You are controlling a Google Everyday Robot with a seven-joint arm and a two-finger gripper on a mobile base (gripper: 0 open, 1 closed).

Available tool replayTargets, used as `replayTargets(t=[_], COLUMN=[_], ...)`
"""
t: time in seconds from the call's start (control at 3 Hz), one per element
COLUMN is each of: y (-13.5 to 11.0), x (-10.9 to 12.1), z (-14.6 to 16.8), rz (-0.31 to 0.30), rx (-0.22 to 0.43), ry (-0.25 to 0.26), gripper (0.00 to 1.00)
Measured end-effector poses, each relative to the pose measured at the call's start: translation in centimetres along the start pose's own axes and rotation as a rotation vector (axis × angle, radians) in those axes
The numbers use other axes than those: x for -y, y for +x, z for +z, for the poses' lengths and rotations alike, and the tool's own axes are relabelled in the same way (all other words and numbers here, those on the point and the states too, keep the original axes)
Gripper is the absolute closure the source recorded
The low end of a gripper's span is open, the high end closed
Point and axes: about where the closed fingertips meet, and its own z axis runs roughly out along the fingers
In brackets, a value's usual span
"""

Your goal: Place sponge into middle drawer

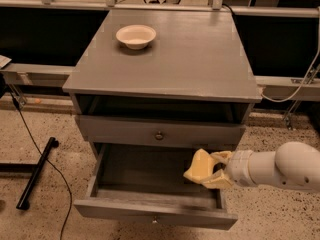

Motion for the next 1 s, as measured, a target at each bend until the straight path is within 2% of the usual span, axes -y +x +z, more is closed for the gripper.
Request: replayTargets(t=[0.33, 0.67, 1.0], y=[2.5, 4.3, 6.4], x=[0.5, 0.9, 0.9], z=[2.2, 4.6, 7.9], rz=[-0.027, -0.045, -0.051], rx=[-0.016, -0.022, -0.012], ry=[0.050, 0.065, 0.033], gripper=[1.00, 1.00, 1.00])
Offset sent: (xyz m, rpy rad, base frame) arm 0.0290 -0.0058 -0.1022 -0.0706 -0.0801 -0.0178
